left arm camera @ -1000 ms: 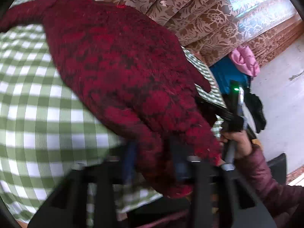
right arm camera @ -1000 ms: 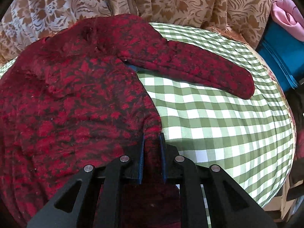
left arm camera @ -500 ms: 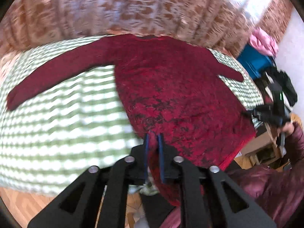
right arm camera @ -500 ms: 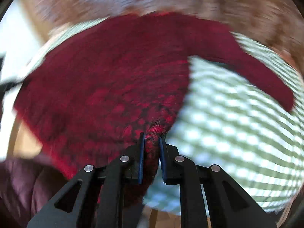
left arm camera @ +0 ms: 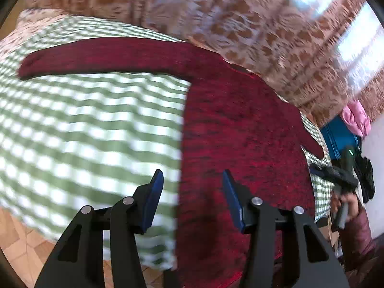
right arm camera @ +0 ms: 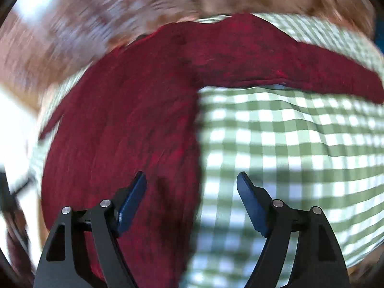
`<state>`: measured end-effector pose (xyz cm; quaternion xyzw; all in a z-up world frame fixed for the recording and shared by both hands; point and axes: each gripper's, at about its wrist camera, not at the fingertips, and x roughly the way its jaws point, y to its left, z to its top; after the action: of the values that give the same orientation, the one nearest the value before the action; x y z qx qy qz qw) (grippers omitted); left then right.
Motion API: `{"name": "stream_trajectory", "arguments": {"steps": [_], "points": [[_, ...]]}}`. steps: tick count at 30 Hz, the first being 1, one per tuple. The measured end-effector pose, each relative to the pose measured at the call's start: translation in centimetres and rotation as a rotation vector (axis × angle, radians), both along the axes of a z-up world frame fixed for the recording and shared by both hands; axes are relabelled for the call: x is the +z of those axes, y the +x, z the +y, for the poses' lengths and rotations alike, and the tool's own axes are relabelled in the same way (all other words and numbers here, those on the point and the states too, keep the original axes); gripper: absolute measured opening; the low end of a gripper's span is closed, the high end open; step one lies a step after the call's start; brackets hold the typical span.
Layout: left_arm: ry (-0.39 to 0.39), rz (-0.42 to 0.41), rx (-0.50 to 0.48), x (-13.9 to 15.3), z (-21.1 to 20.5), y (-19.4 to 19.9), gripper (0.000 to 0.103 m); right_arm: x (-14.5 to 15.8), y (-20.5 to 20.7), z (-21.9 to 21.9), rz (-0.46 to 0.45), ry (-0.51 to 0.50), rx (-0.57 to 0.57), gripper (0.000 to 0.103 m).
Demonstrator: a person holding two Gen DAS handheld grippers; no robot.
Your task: Fold small clothes
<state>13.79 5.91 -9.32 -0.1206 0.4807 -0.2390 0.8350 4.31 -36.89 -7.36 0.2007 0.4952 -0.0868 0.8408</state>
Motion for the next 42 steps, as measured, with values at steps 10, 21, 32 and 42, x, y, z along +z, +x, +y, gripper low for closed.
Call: {"name": "stream_trajectory", "arguments": {"steps": [10,21,32,42], "points": [[0.203,-0.013,-0.008,-2.2,-5.1,-1.1,0.039,-2.1,2.4,2.9,0.060,-0.349,0.080,0.012],[0.088,-0.015,0.497,0.3,11.0,3.8,0.070,1.1,4.6,7.0,-0.127,-0.383,0.089,0.070],[0.058,0.044,0.835,-2.1,24.7,13.1,0.072,-2.9,12.5,19.6,-0.174,-0.353,0.387,0.070],[0.182,0.023,0.770,-3.0,24.5,19.5,0.009,-5.8,15.0,21.4,-0.172,-0.347,0.382,0.080]]}}
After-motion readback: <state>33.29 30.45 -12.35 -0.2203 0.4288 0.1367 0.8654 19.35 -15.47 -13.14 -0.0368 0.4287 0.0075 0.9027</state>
